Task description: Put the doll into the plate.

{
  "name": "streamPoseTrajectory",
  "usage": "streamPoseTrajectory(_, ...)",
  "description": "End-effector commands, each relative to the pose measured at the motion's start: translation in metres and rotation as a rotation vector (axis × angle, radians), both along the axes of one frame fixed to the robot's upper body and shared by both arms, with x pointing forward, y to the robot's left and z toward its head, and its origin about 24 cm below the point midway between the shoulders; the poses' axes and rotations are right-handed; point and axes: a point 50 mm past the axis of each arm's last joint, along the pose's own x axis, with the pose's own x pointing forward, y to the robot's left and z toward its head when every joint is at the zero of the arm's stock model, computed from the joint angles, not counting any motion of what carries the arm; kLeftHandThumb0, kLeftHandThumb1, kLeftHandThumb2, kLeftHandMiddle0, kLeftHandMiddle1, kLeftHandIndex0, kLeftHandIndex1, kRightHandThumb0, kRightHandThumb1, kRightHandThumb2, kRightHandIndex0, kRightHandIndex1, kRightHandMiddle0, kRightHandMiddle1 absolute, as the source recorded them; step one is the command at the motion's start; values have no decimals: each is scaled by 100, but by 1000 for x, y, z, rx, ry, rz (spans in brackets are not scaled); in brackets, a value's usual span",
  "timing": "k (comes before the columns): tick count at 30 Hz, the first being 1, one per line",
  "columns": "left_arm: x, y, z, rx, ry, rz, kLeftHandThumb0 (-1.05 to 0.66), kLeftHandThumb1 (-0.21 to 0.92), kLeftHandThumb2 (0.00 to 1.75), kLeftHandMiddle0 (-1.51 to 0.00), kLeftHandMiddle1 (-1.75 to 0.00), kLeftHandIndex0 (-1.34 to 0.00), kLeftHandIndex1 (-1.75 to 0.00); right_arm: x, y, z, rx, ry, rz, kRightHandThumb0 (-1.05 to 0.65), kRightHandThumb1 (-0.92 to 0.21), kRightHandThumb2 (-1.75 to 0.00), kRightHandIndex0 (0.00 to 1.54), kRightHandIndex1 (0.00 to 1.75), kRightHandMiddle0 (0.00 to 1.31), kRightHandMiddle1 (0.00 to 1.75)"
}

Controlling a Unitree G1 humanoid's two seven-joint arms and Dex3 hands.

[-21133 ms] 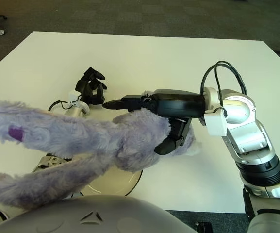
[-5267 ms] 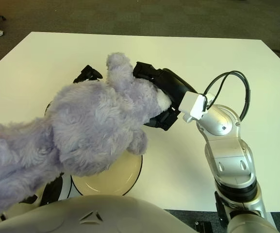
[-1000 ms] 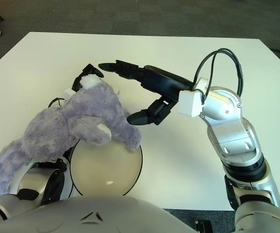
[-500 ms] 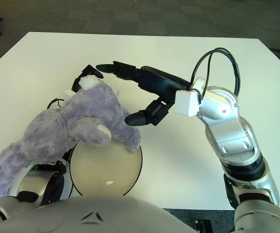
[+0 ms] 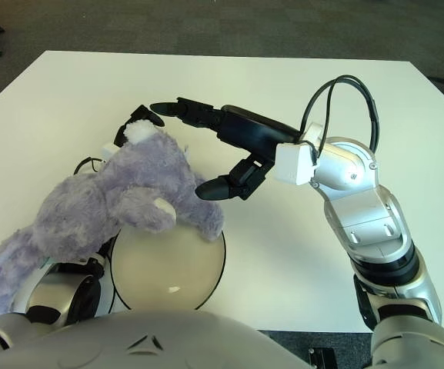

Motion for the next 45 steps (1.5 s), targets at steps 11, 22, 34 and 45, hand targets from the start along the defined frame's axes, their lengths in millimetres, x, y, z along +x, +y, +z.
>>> streamPoseTrajectory(11,-15,8,-28,14,95,26,-1,29,135,-52,-175,-51,-175,-2,2,3,6,-26,-2,-40,-64,-89,12,3,0,14)
streamPoseTrajectory(22,-16,11,-29,13,79,32,-1,29,136,-52,-175,-51,-175,-2,5,2,6,-26,0,-40,-64,-89,12,2,0,14)
streamPoseTrajectory(34,-17,14,-27,-8,48,30,-1,30,135,-51,-175,-50,-175,-2,7,2,7,-28,1,-40,-64,-89,12,2,0,14)
streamPoseTrajectory(45,-17,17,-28,-10,42,25,-1,32,132,-50,-175,-48,-175,73,-110,-49,546,223,-729,-56,-74,-83,20,10,0,29)
